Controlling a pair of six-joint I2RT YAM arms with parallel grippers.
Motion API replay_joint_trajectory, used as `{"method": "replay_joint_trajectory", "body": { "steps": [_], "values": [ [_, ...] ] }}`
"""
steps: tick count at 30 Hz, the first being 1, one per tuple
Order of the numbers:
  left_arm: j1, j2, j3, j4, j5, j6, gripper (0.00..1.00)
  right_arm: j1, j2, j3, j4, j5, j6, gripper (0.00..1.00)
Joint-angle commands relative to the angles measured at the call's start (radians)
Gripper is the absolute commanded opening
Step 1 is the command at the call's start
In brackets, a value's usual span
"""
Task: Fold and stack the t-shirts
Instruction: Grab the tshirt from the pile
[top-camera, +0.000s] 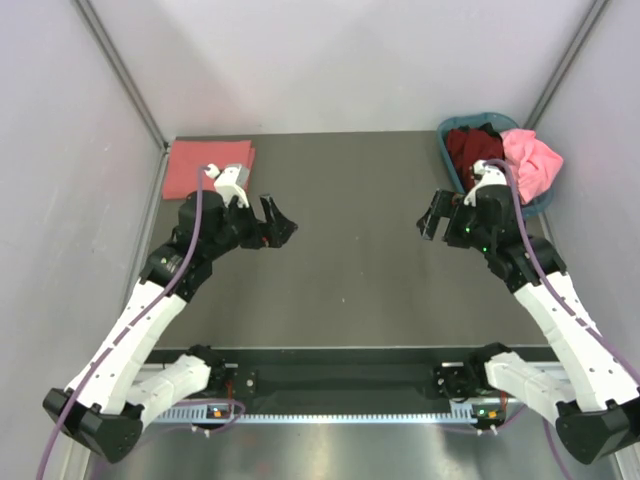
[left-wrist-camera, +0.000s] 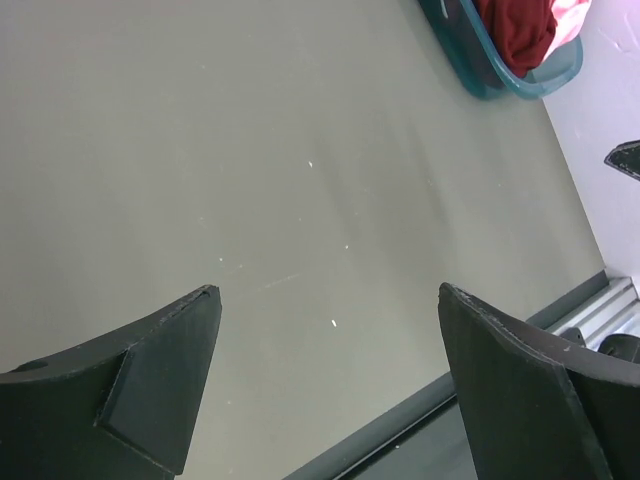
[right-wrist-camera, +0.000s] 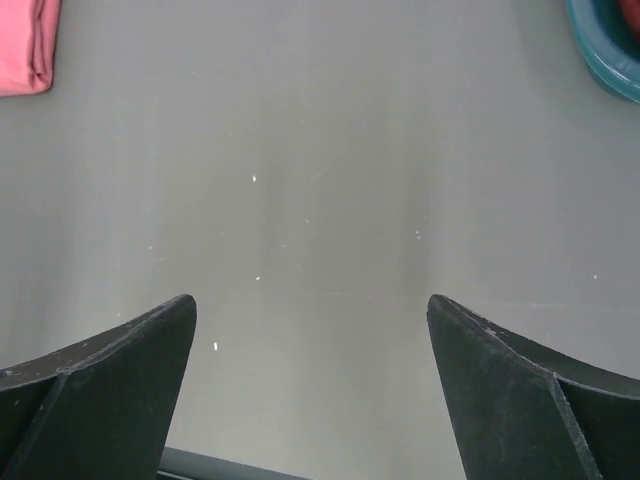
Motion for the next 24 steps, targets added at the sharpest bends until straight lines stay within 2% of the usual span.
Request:
{"method": "replay_joint_trajectory", "body": {
  "steps": [1, 5, 8, 13, 16, 19, 21, 23, 24],
  "values": [
    [0.002, 0.007, 0.003, 0.062, 0.033, -0.02, 0.94, -0.006, -0.02, 0.009, 0.026, 0.01, 0.004, 1.0],
    [0.001, 0.012, -0.024, 0.091, -0.014, -0.058, 0.91, -0.007, 0.015, -0.006, 0.059, 0.055, -0.029, 1.0],
    [-0.002, 0.033, -0.092, 0.168, 0.002, -0.104, 0.91, -0.029, 0.095, -0.019, 0.127, 0.194, -0.06, 1.0],
    [-0.016, 0.102, -0.101, 0.159, 0.113, -0.112, 0.9, -0.22, 0.307, 0.18, 0.104, 0.185, -0.077, 1.0],
    [-0.033, 0.124, -0.118, 0.165, 0.143, -0.106, 0.89, -0.334, 0.42, 0.265, 0.128, 0.244, -0.1, 0.99],
    [-0.035, 0.136, -0.126, 0.162, 0.171, -0.089, 0.89, -0.461, 0.515, 0.322, 0.202, 0.228, -0.092, 0.89],
    [-0.035, 0.137, -0.129, 0.154, 0.159, -0.077, 0.89, -0.512, 0.583, 0.339, 0.257, 0.149, -0.098, 0.76],
    [-0.036, 0.134, -0.135, 0.156, 0.15, -0.071, 0.89, -0.526, 0.649, 0.371, 0.321, 0.083, -0.136, 0.66],
    [-0.036, 0.133, -0.138, 0.157, 0.15, -0.069, 0.9, -0.53, 0.67, 0.382, 0.345, 0.058, -0.156, 0.65]
  ]
}}
